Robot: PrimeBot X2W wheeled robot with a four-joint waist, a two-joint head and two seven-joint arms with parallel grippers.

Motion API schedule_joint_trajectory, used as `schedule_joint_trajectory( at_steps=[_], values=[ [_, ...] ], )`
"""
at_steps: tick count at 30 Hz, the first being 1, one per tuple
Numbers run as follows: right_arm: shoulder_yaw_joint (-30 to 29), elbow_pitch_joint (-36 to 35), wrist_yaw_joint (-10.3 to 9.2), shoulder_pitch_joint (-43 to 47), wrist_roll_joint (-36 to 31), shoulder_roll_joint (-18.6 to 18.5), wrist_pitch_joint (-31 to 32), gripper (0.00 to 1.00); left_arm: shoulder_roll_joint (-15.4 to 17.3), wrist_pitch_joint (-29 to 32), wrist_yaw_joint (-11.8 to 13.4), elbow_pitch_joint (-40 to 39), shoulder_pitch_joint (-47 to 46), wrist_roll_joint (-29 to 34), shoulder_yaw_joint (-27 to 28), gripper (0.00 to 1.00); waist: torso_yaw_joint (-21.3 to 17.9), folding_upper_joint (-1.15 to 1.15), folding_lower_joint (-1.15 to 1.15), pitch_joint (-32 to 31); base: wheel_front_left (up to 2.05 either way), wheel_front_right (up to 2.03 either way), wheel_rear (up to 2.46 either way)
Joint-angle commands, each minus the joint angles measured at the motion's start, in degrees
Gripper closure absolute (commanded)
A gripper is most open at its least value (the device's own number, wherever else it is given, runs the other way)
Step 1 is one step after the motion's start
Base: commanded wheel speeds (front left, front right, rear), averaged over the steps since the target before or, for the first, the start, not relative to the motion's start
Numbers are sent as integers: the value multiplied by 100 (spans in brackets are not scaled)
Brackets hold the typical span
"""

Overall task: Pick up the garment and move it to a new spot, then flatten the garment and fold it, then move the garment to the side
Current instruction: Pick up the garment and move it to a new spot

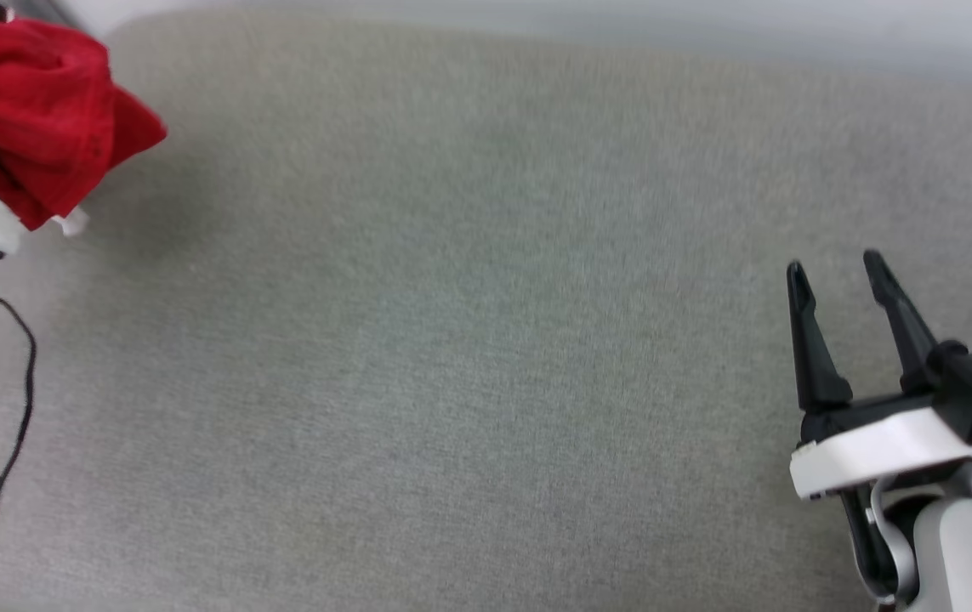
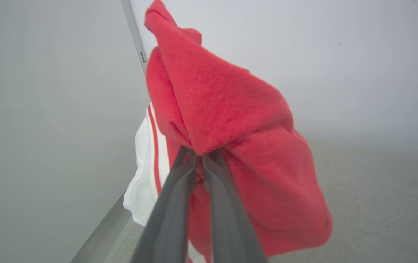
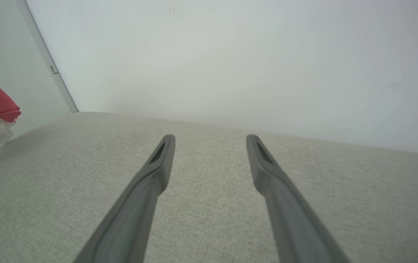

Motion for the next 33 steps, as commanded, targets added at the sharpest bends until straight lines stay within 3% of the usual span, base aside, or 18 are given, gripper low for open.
schedule_joint_trajectory(
  at_steps=[1,8,16,26,33],
  values=[
    [-15,-10,-4,89,19,19,-2,0,-28,-91,-19,-32,48,-4,6,100,56,0,0,-398,0,0,0],
    [-70,-54,-4,611,252,20,46,0,-440,-622,32,-443,588,18,-174,100,-106,0,0,-1187,0,0,0],
    [-76,-333,-4,1118,311,16,295,0,-1122,-554,143,-1530,1689,31,-636,100,-586,0,0,-1662,0,0,0],
    [-29,-683,-4,1236,312,16,536,0,-2180,-528,128,-2648,2657,-14,-1527,100,-1559,0,0,-1653,0,0,0],
    [-108,-816,-4,1173,384,19,554,0,-2541,-452,113,-2562,2829,-97,-2324,100,-1998,0,0,-1239,0,0,0]
  ],
)
